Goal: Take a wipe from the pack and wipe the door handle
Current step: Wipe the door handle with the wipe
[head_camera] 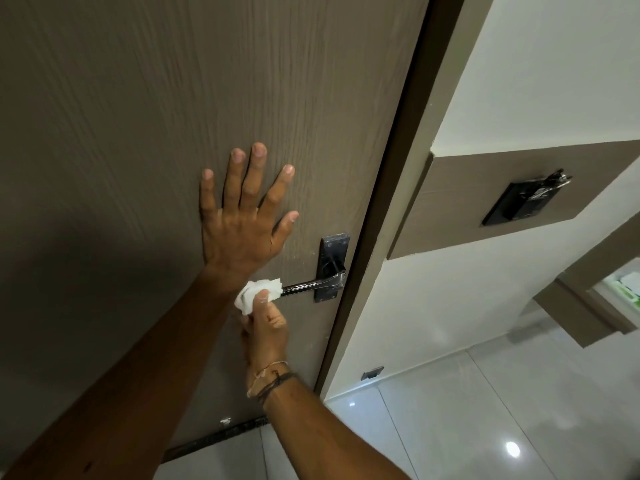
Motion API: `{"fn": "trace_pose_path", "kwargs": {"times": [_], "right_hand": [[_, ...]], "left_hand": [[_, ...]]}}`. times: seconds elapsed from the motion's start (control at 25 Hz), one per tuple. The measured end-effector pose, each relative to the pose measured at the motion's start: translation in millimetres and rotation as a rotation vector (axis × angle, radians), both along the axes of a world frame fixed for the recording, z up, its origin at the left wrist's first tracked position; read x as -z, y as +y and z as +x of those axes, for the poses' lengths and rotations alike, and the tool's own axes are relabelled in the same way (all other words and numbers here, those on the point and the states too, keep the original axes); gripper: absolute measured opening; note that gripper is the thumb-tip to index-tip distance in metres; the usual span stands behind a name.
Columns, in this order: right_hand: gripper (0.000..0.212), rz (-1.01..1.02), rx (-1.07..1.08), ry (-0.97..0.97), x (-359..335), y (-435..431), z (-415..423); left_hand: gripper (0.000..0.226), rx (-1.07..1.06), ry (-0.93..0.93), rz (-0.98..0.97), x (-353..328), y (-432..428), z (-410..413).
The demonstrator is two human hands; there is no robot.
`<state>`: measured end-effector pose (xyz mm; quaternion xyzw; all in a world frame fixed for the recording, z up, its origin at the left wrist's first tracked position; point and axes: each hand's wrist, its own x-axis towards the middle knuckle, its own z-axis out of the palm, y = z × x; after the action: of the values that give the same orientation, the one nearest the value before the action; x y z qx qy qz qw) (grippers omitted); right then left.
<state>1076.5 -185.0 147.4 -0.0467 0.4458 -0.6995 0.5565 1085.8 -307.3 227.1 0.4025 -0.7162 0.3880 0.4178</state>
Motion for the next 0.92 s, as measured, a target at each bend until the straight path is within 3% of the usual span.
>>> {"fn": "trace_pose_path", "kwargs": {"times": [0.2,0.4,0.48,0.6,0.68,0.76,0.92], "right_hand": [[0.039,-0.024,-0.229,0.148,-8,13,0],[0.072,-0.032,-0.345,0.657,17,81,-104],[0.062,-0.061,-0.391,0.868,16,105,-162],[0.050,-0.017,-0.525,1.164,0,139,-256],[0.057,0.038,-0.609,1.389,-15,162,-323],[0.061,0.108,-0.695,1.549,-24,192,-393],[0.051,0.276,-0.695,1.527,-28,245,-532]], "left_hand": [[0.075,0.071,-0.024,0.136,-10,16,8],[0.045,0.449,0.136,0.279,-22,62,5],[0.045,0.743,0.095,0.505,-21,93,-12],[0.049,1.003,0.031,1.084,-11,144,-74],[0.067,1.014,0.023,1.432,3,170,-137],[0.062,1.022,-0.066,1.700,28,187,-211],[0.038,1.018,-0.099,1.922,67,215,-371]]}}
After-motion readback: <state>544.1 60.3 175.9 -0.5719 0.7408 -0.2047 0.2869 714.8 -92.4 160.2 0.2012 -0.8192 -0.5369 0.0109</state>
